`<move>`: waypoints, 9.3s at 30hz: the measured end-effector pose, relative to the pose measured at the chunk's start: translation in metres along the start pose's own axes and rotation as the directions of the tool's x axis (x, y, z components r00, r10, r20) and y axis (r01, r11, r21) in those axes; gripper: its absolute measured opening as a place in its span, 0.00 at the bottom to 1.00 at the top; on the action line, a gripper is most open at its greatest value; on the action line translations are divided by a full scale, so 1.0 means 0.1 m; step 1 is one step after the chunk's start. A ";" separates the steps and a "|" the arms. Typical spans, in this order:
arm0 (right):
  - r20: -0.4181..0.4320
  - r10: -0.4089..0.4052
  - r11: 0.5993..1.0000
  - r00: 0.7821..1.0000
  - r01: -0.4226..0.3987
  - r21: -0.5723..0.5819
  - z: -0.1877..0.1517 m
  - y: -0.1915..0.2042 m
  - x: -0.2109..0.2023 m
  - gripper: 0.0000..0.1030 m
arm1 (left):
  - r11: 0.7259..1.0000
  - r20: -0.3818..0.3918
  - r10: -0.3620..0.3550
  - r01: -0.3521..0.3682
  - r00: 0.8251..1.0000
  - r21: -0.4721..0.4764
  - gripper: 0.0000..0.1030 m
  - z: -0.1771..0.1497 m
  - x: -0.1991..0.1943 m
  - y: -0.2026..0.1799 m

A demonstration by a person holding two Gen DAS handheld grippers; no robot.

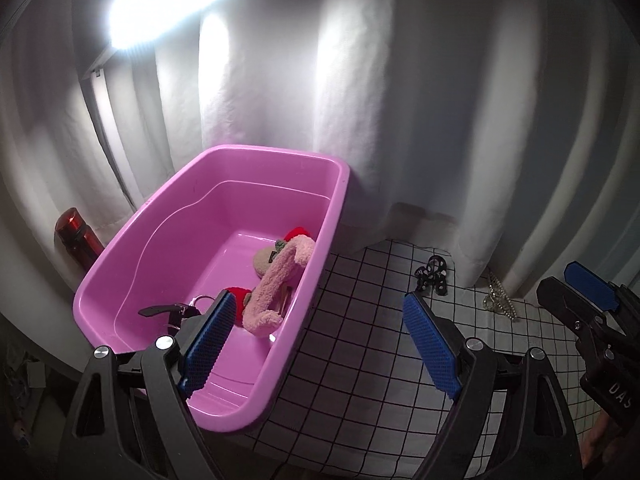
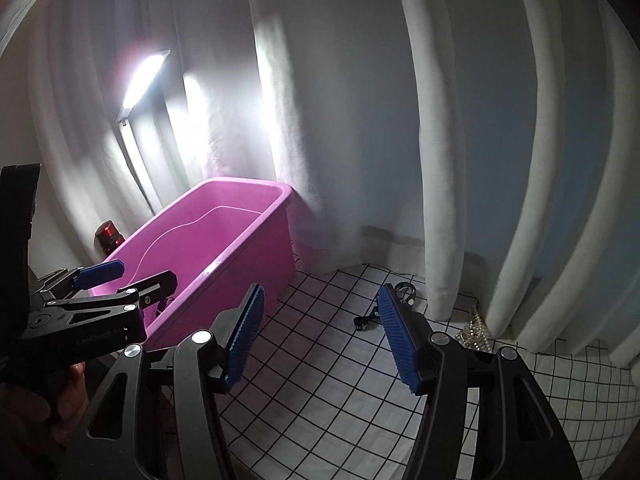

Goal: Organize jewelry

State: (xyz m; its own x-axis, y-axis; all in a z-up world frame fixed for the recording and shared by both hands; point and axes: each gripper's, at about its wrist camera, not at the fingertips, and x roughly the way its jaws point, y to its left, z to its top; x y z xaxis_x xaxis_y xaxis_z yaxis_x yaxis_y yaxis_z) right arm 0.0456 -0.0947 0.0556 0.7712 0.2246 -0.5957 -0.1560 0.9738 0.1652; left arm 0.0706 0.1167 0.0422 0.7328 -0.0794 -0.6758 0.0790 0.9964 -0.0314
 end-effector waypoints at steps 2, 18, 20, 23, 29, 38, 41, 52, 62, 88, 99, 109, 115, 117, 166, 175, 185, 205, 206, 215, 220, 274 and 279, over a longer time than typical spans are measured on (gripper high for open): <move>0.002 -0.017 1.000 1.000 0.017 0.018 -0.06 -0.12 -0.06 0.56 | 1.000 -0.003 -0.017 0.017 1.000 0.019 0.82 0.00 0.00 -0.13; -0.042 -0.153 0.975 0.987 0.157 0.155 -0.60 -0.99 -0.35 0.57 | 0.986 -0.080 -0.124 0.132 0.989 0.101 0.83 -0.25 0.29 -0.95; -0.059 -0.162 0.971 0.985 0.169 0.169 -0.67 -1.08 -0.31 0.57 | 0.985 -0.092 -0.127 0.137 0.988 0.104 0.83 -0.27 0.39 -1.00; -0.088 -0.171 0.964 0.981 0.185 0.191 -0.77 -1.22 -0.23 0.57 | 0.983 -0.112 -0.135 0.147 0.984 0.109 0.83 -0.30 0.54 -1.05; -0.152 -0.173 0.949 0.973 0.206 0.238 -0.93 -1.49 0.07 0.57 | 0.977 -0.148 -0.145 0.166 0.978 0.137 0.83 -0.34 0.93 -1.20; -0.219 -0.163 0.941 0.962 0.218 0.259 -1.05 -1.77 0.66 0.57 | 0.975 -0.198 -0.131 0.162 0.971 0.151 0.83 -0.39 1.57 -1.36; -0.222 -0.158 0.940 0.962 0.215 0.266 -1.04 -1.84 0.85 0.57 | 0.975 -0.203 -0.128 0.161 0.971 0.155 0.84 -0.38 1.77 -1.40; -0.257 -0.157 0.943 0.953 0.222 0.247 -1.03 -2.03 1.49 0.57 | 0.966 -0.194 -0.128 0.167 0.973 0.199 0.84 -0.38 2.39 -1.56; -0.266 -0.155 0.952 0.951 0.216 0.216 -1.00 -2.07 1.80 0.58 | 0.964 -0.228 -0.144 0.189 0.963 0.187 0.84 -0.42 2.70 -1.59; -0.304 -0.178 0.958 0.936 0.235 0.163 -0.92 -2.11 2.27 0.61 | 0.965 -0.216 -0.136 0.178 0.967 0.192 0.89 -0.26 3.14 -1.87; -0.282 -0.174 0.960 0.943 0.227 0.167 -1.05 -2.13 2.09 0.58 | 0.956 -0.167 -0.170 0.203 0.971 0.209 0.51 -0.21 3.04 -1.94; -0.256 -0.134 0.962 0.957 0.188 0.200 -1.09 -2.08 1.96 0.37 | 0.943 -0.168 -0.242 0.272 0.956 0.190 0.12 -0.25 2.79 -1.73; -0.248 -0.118 0.956 0.962 0.177 0.233 -1.18 -2.12 1.80 0.37 | 0.938 -0.163 -0.264 0.293 0.951 0.188 0.12 -0.35 2.53 -1.63; -0.244 -0.115 0.954 0.963 0.175 0.244 -1.18 -2.15 1.76 0.37 | 0.937 -0.160 -0.269 0.297 0.950 0.185 0.12 -0.33 2.42 -1.65; -0.058 0.076 0.996 0.995 -0.073 0.052 -0.33 -0.72 0.29 0.37 | 0.972 0.034 -0.231 0.229 0.972 0.053 0.12 -0.32 0.30 -0.79; -0.002 0.227 0.971 0.974 -0.226 -0.073 0.23 0.02 0.44 0.37 | 0.992 0.111 -0.092 0.100 0.990 -0.071 0.12 0.03 0.01 0.00; -0.048 0.355 0.918 0.933 -0.358 -0.170 0.69 1.00 1.00 0.37 | 0.977 0.102 0.094 -0.072 0.990 -0.199 0.12 0.29 0.12 1.02; -0.254 0.277 0.904 0.927 -0.341 -0.258 0.76 1.84 2.14 0.37 | 0.959 -0.099 0.123 -0.144 0.987 -0.246 0.12 0.22 0.94 1.70; -0.261 0.270 0.906 0.927 -0.336 -0.257 0.75 1.84 2.17 0.37 | 0.959 -0.108 0.121 -0.144 0.987 -0.245 0.12 0.21 0.97 1.70; -0.283 0.222 0.927 0.933 -0.292 -0.235 0.75 1.77 2.33 0.39 | 0.949 -0.164 0.104 -0.147 0.981 -0.279 0.17 0.16 1.08 1.80; -0.260 0.212 0.933 0.942 -0.274 -0.233 0.79 1.73 2.27 0.50 | 0.941 -0.166 0.113 -0.159 0.980 -0.298 0.47 0.14 1.05 1.83; -0.147 0.142 0.971 0.979 -0.167 -0.174 0.52 1.37 1.27 0.53 | 0.936 -0.113 0.247 -0.267 0.962 -0.228 0.81 0.06 0.39 1.37; -0.145 0.133 0.973 0.981 -0.157 -0.170 0.50 1.32 1.22 0.53 | 0.938 -0.110 0.249 -0.268 0.962 -0.220 0.81 0.06 0.36 1.29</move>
State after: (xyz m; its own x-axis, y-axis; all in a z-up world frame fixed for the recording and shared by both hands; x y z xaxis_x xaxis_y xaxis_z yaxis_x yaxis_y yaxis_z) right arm 0.1497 0.0598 0.0443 0.6463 0.3545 -0.6758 -0.3776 0.9181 0.1205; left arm 0.1115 0.2422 0.0184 0.6503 0.1750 -0.7393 -0.2709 0.9625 -0.0104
